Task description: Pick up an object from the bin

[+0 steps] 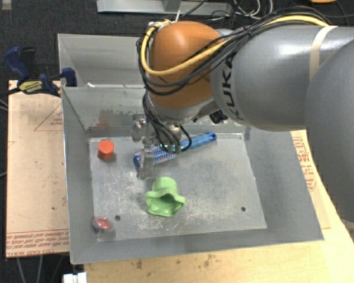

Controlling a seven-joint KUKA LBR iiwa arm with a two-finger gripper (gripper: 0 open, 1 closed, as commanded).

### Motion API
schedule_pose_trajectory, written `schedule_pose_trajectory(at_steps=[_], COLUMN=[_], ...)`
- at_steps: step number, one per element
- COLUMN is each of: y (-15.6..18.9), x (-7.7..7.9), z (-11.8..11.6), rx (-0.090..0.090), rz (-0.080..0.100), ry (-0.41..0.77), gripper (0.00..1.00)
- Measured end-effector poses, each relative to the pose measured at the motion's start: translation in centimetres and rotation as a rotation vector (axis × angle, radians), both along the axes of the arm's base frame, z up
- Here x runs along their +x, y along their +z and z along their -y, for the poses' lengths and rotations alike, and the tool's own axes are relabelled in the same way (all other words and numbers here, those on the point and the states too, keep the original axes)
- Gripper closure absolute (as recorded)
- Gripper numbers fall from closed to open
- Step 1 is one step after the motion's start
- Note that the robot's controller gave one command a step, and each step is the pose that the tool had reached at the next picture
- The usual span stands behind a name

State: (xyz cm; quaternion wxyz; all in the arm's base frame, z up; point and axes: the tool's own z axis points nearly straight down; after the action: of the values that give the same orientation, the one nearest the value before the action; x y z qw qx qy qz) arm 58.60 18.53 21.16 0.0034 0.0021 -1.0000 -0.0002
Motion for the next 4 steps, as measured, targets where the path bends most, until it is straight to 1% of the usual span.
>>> schedule_pose_trajectory(at_steps=[1,2,3,4], y=[-10.5,-13.7,-14.2,-2.5], x=[1.1,6.7,6.3,5.6], z=[7.8,7.1,7.1,6.0], rx=[-0.003,0.002,0.003,0.003], rz=[0.001,0.022,0.01,0.016], ry=[0.046,0.365,0.366,0.302], gripper=[0.0,0.0,1.0,1.0])
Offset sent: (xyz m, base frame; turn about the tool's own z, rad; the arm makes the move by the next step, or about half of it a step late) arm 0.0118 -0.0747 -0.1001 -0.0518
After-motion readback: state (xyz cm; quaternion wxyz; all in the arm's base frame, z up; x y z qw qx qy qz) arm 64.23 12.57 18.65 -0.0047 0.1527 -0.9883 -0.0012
